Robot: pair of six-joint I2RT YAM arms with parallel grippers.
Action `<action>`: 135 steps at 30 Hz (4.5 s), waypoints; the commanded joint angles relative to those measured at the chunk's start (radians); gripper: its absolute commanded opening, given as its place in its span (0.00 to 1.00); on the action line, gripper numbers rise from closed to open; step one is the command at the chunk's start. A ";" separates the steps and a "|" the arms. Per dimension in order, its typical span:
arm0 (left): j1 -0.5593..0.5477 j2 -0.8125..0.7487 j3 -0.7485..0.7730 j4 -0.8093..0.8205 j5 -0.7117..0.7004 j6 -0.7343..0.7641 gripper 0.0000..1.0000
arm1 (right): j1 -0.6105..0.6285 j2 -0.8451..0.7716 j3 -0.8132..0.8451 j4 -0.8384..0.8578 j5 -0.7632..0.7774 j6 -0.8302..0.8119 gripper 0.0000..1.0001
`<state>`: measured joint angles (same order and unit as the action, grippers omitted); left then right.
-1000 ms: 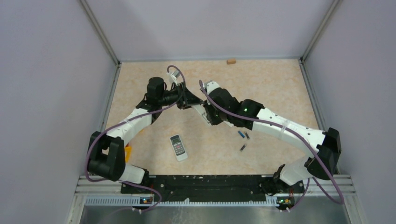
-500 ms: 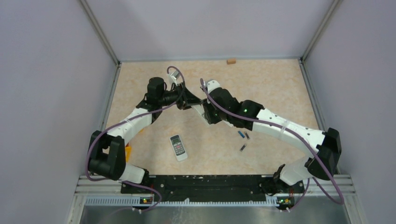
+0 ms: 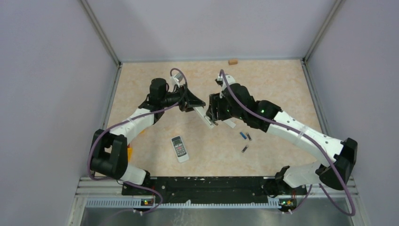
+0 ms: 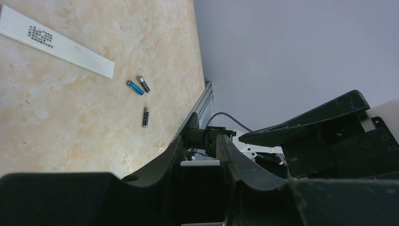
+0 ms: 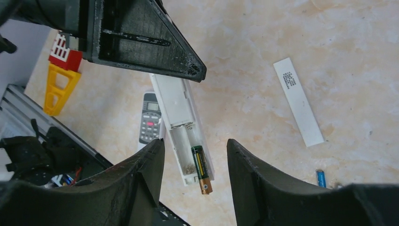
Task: Load the batteries into the remote control
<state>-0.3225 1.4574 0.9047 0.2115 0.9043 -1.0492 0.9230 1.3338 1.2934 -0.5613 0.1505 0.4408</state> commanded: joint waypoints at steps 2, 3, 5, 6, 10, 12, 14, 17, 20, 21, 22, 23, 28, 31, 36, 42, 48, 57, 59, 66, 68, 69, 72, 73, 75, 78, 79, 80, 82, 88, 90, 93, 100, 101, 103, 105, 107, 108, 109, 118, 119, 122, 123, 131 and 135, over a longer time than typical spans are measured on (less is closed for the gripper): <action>0.008 0.014 -0.014 0.111 0.036 -0.090 0.00 | -0.021 -0.067 -0.011 0.054 -0.013 0.118 0.54; 0.010 0.016 -0.022 0.133 0.040 -0.115 0.00 | -0.022 -0.072 -0.015 0.052 0.000 0.131 0.55; 0.011 0.017 -0.040 0.195 0.047 -0.182 0.00 | -0.024 -0.087 -0.033 0.058 0.026 0.164 0.55; 0.012 0.018 -0.053 0.232 0.051 -0.218 0.00 | -0.024 -0.100 -0.046 0.065 0.034 0.179 0.56; 0.016 0.017 -0.100 0.404 0.062 -0.407 0.00 | -0.027 -0.146 -0.099 0.118 0.052 0.235 0.59; 0.017 0.014 -0.116 0.466 0.060 -0.474 0.00 | -0.028 -0.173 -0.131 0.158 0.057 0.263 0.61; 0.019 0.010 -0.125 0.516 0.053 -0.524 0.00 | -0.028 -0.199 -0.160 0.198 0.057 0.288 0.64; 0.020 0.001 -0.127 0.530 0.039 -0.563 0.00 | -0.028 -0.240 -0.205 0.265 0.053 0.325 0.70; 0.021 -0.012 -0.128 0.528 0.022 -0.582 0.00 | -0.027 -0.274 -0.242 0.321 0.051 0.351 0.73; 0.022 -0.014 -0.131 0.529 0.016 -0.587 0.00 | -0.027 -0.283 -0.250 0.332 0.055 0.357 0.73; 0.022 -0.016 -0.131 0.526 0.011 -0.591 0.00 | -0.027 -0.287 -0.255 0.343 0.058 0.361 0.73; 0.022 -0.017 -0.131 0.526 0.008 -0.594 0.00 | -0.027 -0.287 -0.258 0.343 0.060 0.365 0.73; 0.022 -0.022 -0.147 0.565 -0.007 -0.639 0.00 | -0.028 -0.275 -0.261 0.347 0.064 0.381 0.64; 0.022 -0.021 -0.158 0.603 -0.016 -0.674 0.00 | -0.028 -0.276 -0.271 0.360 0.063 0.400 0.58; 0.022 -0.020 -0.169 0.627 -0.024 -0.695 0.00 | -0.029 -0.279 -0.292 0.375 0.085 0.441 0.46; 0.022 -0.022 -0.180 0.634 -0.026 -0.695 0.00 | -0.028 -0.258 -0.299 0.384 0.102 0.446 0.37; 0.021 -0.019 -0.193 0.639 -0.030 -0.692 0.00 | -0.029 -0.217 -0.291 0.397 0.086 0.438 0.37; 0.020 -0.019 -0.200 0.639 -0.031 -0.687 0.00 | -0.027 -0.177 -0.272 0.386 0.112 0.438 0.30; 0.020 -0.019 -0.202 0.640 -0.032 -0.685 0.00 | -0.029 -0.167 -0.270 0.388 0.115 0.438 0.30; 0.020 -0.022 -0.207 0.635 -0.034 -0.678 0.00 | -0.027 -0.133 -0.259 0.384 0.130 0.438 0.31; 0.020 -0.022 -0.209 0.633 -0.035 -0.676 0.00 | -0.027 -0.123 -0.251 0.366 0.139 0.434 0.34; 0.020 -0.021 -0.209 0.633 -0.035 -0.676 0.00 | -0.027 -0.119 -0.249 0.357 0.143 0.433 0.36; 0.020 -0.020 -0.209 0.633 -0.035 -0.673 0.00 | -0.026 -0.116 -0.255 0.352 0.149 0.432 0.42; 0.020 -0.019 -0.209 0.635 -0.035 -0.673 0.00 | -0.026 -0.118 -0.259 0.355 0.150 0.432 0.44; 0.020 -0.019 -0.210 0.637 -0.038 -0.673 0.00 | -0.027 -0.124 -0.265 0.358 0.150 0.433 0.47; 0.020 -0.017 -0.213 0.637 -0.039 -0.674 0.00 | -0.027 -0.141 -0.270 0.363 0.154 0.437 0.50; 0.021 -0.015 -0.211 0.638 -0.039 -0.674 0.00 | -0.026 -0.149 -0.274 0.369 0.153 0.438 0.51; 0.022 -0.014 -0.213 0.639 -0.040 -0.672 0.00 | -0.026 -0.157 -0.278 0.375 0.153 0.438 0.53; 0.021 -0.011 -0.214 0.639 -0.041 -0.671 0.00 | -0.027 -0.173 -0.285 0.384 0.151 0.443 0.58; 0.021 -0.007 -0.215 0.634 -0.044 -0.661 0.00 | -0.026 -0.233 -0.313 0.425 0.128 0.456 0.75; 0.022 -0.005 -0.215 0.630 -0.044 -0.653 0.00 | -0.026 -0.248 -0.320 0.436 0.115 0.462 0.76; 0.022 -0.004 -0.213 0.626 -0.044 -0.642 0.00 | -0.026 -0.262 -0.324 0.427 0.107 0.478 0.76; 0.022 -0.002 -0.207 0.661 -0.026 -0.629 0.00 | -0.027 -0.298 -0.354 0.388 0.108 0.531 0.76; 0.022 -0.003 -0.206 0.661 -0.023 -0.627 0.00 | -0.026 -0.307 -0.363 0.388 0.106 0.539 0.76; 0.021 -0.006 -0.204 0.661 -0.017 -0.622 0.00 | -0.027 -0.323 -0.384 0.401 0.098 0.555 0.76; 0.022 -0.006 -0.202 0.660 -0.011 -0.621 0.00 | -0.028 -0.336 -0.408 0.421 0.087 0.577 0.77; 0.022 -0.008 -0.202 0.660 -0.008 -0.620 0.00 | -0.030 -0.349 -0.431 0.447 0.073 0.613 0.77; 0.022 -0.008 -0.200 0.660 -0.007 -0.622 0.00 | -0.032 -0.357 -0.445 0.464 0.060 0.635 0.78; 0.021 -0.008 -0.200 0.660 -0.006 -0.622 0.00 | -0.040 -0.363 -0.462 0.486 0.049 0.656 0.78; 0.020 -0.009 -0.195 0.694 -0.009 -0.664 0.00 | -0.101 -0.411 -0.618 0.789 -0.081 0.790 0.83; 0.020 -0.007 -0.197 0.702 -0.010 -0.672 0.00 | -0.103 -0.412 -0.640 0.828 -0.090 0.801 0.83; 0.020 -0.001 -0.204 0.746 -0.010 -0.709 0.00 | -0.108 -0.411 -0.668 0.897 -0.110 0.829 0.83; 0.020 0.000 -0.208 0.759 -0.012 -0.720 0.00 | -0.108 -0.409 -0.674 0.919 -0.114 0.837 0.83; 0.020 -0.005 -0.215 0.787 -0.018 -0.748 0.00 | -0.111 -0.402 -0.731 1.078 -0.131 0.876 0.74; 0.020 -0.008 -0.218 0.792 -0.021 -0.756 0.00 | -0.117 -0.383 -0.742 1.125 -0.146 0.900 0.66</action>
<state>-0.2974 1.4746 0.6933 0.9215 0.8818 -1.7836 0.8227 0.9443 0.5598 0.4309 0.0280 1.3045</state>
